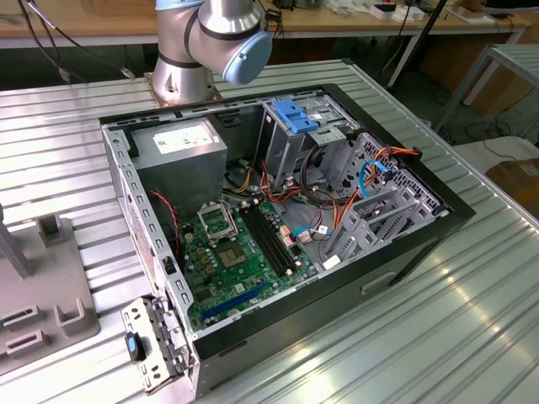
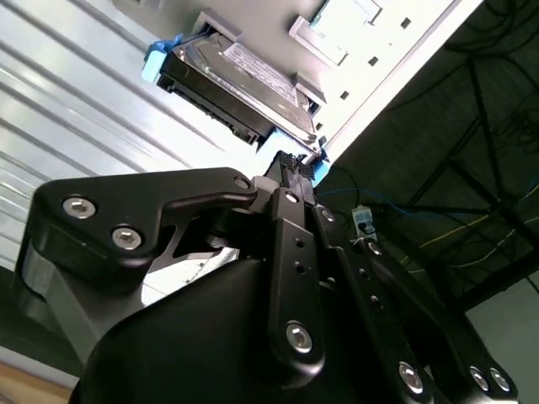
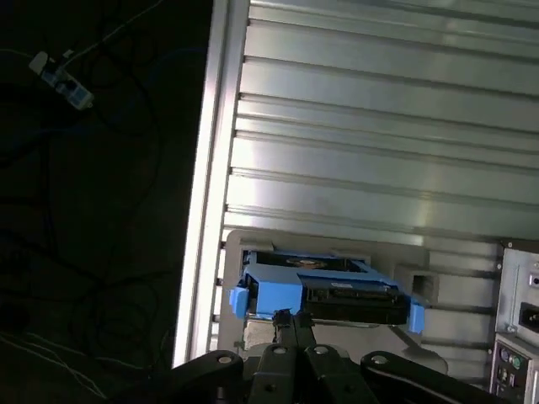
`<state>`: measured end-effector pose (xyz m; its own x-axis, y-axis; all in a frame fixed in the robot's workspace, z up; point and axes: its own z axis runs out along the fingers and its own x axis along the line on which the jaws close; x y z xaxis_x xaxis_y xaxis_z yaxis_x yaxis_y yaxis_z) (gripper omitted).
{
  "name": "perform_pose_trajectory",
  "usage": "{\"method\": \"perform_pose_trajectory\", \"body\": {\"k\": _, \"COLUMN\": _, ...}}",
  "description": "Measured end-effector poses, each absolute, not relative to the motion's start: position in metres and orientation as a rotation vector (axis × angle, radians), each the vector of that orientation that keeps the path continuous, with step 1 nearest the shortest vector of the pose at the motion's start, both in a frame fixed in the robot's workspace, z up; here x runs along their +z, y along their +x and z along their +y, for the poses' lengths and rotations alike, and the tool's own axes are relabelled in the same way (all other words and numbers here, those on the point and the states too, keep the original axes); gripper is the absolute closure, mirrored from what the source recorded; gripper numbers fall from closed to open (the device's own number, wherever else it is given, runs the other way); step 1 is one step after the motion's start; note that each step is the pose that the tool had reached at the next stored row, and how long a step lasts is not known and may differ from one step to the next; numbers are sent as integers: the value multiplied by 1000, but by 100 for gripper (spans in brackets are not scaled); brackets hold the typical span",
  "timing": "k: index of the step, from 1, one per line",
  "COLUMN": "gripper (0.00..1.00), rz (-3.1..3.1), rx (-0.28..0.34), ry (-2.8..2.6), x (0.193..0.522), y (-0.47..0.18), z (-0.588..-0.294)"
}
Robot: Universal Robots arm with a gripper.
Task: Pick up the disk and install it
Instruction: 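Pick up the disk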
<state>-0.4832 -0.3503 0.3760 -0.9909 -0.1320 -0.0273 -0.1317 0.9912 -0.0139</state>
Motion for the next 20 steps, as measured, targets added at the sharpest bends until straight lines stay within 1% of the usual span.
{"method": "perform_pose_trajectory", "body": {"k": 6, "gripper": 89, "rz": 3077, "rx": -15, "ry": -470, "x": 375, "y": -483, "z": -350}}
{"method": "perform_pose_trajectory", "body": {"k": 14, "gripper": 89, "rz": 2945, "rx": -7, "ry": -1005, "x": 374, "y": -483, "z": -350}}
{"method": "perform_pose_trajectory", "body": {"k": 20, "gripper": 89, "rz": 2943, "rx": -7, "ry": -1008, "x": 374, "y": -483, "z": -350}}
